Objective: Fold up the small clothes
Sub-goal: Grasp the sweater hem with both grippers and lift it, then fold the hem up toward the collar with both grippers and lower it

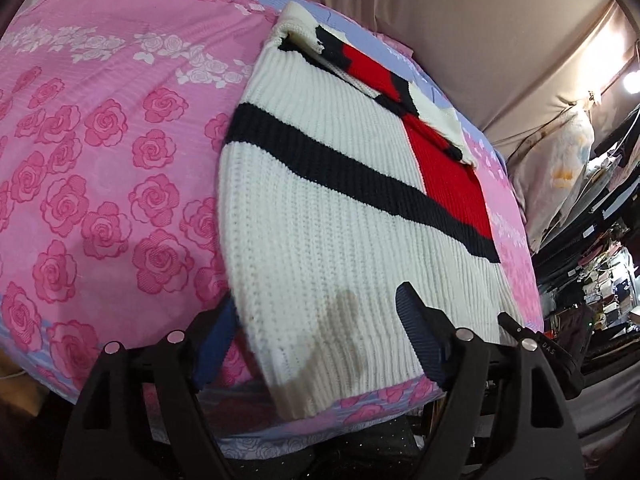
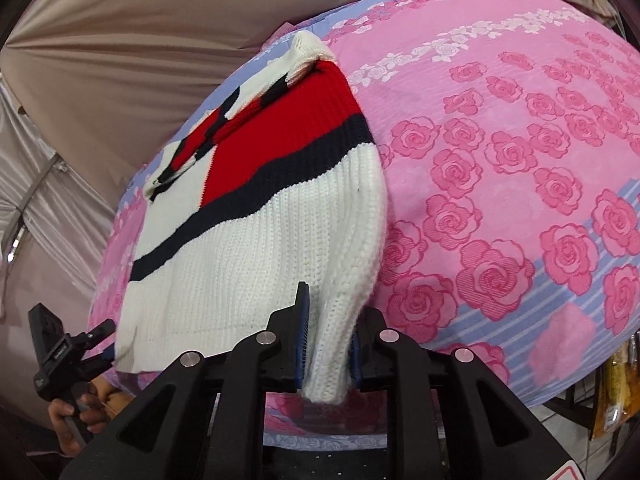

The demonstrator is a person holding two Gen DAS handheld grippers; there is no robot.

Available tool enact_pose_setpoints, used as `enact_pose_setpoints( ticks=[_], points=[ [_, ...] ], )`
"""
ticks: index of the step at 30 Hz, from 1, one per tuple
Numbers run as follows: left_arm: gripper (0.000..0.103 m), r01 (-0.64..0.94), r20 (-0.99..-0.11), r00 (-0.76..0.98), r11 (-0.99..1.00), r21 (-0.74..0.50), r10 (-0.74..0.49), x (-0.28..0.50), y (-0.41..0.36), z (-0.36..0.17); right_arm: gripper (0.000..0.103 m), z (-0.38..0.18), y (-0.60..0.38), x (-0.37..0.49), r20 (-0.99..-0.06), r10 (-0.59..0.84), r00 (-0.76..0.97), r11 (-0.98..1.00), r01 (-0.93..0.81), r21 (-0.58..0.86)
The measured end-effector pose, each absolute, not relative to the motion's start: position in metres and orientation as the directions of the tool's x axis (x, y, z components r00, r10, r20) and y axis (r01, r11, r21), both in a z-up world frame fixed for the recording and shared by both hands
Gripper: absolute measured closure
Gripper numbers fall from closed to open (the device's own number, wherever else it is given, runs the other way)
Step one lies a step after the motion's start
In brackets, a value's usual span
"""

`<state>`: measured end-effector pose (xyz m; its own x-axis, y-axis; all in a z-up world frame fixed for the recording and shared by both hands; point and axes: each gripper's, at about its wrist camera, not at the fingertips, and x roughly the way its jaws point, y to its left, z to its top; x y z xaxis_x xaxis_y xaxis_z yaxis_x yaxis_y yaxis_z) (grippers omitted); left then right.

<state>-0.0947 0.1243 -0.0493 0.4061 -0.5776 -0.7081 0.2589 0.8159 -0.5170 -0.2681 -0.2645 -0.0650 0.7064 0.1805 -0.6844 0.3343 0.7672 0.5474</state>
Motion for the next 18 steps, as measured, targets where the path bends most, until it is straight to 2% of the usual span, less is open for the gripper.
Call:
enact_pose_setpoints(
  ticks=[1, 3, 5, 11, 18],
  points=[
    [0.044, 0.267, -0.706, 0.404, 0.813, -0.518, -0.582, -0.094, 0.123, -0.050, 0.085, -0.066, -0.265, -0.268, -0.673, 0.194, 0.713, 0.759, 0.326, 0.564],
    [0.077, 0.270, -0.706, 0.379, 0.801, -0.534, -0.598, -0.090, 0.122, -0.052, 0.093, -0.066, -0.265, -0.268, -0.649, 0.196, 0.736, 0.741, 0.323, 0.589],
    [0.094, 0.270, -0.695, 0.391, 0.797, -0.540, -0.603, -0.090, 0.126, -0.046, 0.094, -0.060, -0.266, -0.272, -0.614, 0.181, 0.768, 0.725, 0.317, 0.611],
    [0.096, 0.417, -0.588, 0.453, 0.742, -0.525, -0.670, -0.118, 0.128, 0.010, 0.095, -0.007, -0.257, -0.299, -0.389, 0.224, 0.894, 0.749, 0.098, 0.656],
    [0.096, 0.596, -0.422, 0.515, 0.665, -0.450, -0.747, -0.176, 0.137, 0.082, 0.095, 0.039, -0.240, -0.345, -0.227, 0.352, 0.908, 0.775, -0.146, 0.614]
  ],
)
